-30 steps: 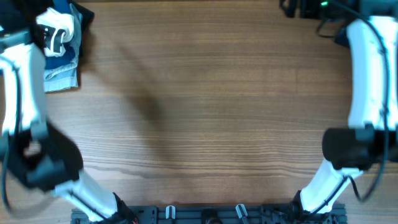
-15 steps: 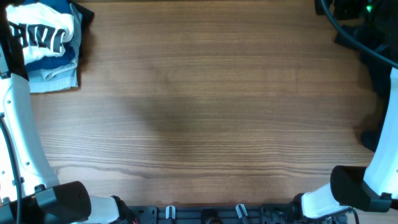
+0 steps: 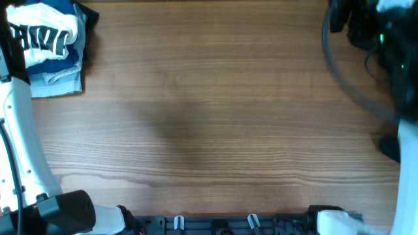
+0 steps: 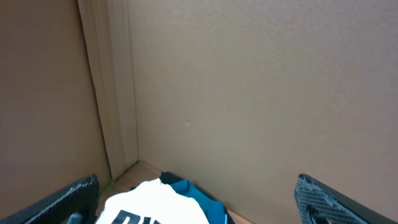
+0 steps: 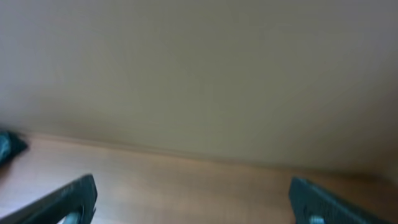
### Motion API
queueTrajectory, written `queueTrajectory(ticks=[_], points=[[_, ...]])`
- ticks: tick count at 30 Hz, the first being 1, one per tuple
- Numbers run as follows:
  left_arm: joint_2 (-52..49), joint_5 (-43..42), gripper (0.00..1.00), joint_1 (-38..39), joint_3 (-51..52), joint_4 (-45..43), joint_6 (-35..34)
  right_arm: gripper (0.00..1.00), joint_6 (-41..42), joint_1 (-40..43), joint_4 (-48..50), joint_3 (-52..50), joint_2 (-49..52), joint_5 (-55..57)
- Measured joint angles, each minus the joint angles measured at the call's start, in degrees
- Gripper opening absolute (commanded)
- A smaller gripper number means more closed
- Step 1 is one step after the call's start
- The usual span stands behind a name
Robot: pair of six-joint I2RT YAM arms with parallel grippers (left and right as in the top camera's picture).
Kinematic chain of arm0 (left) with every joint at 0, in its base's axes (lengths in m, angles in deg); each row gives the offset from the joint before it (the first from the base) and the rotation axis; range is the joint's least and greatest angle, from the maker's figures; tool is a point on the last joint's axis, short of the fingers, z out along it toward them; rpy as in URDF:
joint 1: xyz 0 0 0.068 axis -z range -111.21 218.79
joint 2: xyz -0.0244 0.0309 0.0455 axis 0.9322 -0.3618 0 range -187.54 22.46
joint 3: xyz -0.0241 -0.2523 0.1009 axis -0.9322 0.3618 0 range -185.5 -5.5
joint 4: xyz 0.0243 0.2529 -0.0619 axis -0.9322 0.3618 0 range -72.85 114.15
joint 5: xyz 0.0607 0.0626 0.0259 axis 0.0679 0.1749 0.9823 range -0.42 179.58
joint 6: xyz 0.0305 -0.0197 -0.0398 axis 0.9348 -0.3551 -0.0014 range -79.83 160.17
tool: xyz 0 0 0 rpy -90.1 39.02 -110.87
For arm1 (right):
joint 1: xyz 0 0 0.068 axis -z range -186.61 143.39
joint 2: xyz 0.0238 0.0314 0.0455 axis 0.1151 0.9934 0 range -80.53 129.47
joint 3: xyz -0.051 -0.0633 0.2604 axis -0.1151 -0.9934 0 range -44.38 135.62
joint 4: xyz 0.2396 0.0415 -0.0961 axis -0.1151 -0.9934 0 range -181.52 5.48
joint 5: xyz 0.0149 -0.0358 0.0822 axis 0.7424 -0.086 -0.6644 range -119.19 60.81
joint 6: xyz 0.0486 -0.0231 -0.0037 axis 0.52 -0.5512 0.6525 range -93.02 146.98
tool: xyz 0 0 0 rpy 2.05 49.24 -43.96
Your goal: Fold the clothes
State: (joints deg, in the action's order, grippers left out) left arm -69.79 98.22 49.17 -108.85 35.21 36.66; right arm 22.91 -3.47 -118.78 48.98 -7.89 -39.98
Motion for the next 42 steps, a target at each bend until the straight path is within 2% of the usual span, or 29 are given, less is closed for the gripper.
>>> queueTrajectory(ticks=[6,8,10,13,22,27,30,42], points=[[-0.04,0.02,1.00,0.02,0.07,-0.09,0.00,1.00,4.04,-0.09,25.90,-40.00,-25.90,2.27],[-0.04,0.00,1.00,0.00,0.07,0.00,0.02,1.00,6.12,-0.09,30.77,-54.77,-35.10,2.49],[-0.07,0.02,1.00,0.00,0.09,0.00,0.00,1.00,8.22,-0.09,33.62,-65.40,-42.34,2.82],[-0.07,0.02,1.00,0.00,0.11,0.00,0.00,1.00,10.82,-0.09,35.23,-76.04,-50.77,3.41],[-0.07,0.02,1.00,0.00,0.11,-0.04,0.00,1.00,12.41,-0.09,34.80,-89.85,-64.59,3.61],[-0.07,0.02,1.00,0.02,0.13,-0.04,0.00,1.00,12.46,-0.09,32.17,-91.52,-69.02,3.63],[-0.07,0.02,1.00,0.02,0.11,-0.02,0.00,1.00,12.44,-0.09,34.62,-92.08,-71.19,3.63],[-0.07,0.02,1.00,0.00,0.11,-0.02,0.00,1.00,12.46,-0.09,34.71,-92.28,-71.60,3.63]])
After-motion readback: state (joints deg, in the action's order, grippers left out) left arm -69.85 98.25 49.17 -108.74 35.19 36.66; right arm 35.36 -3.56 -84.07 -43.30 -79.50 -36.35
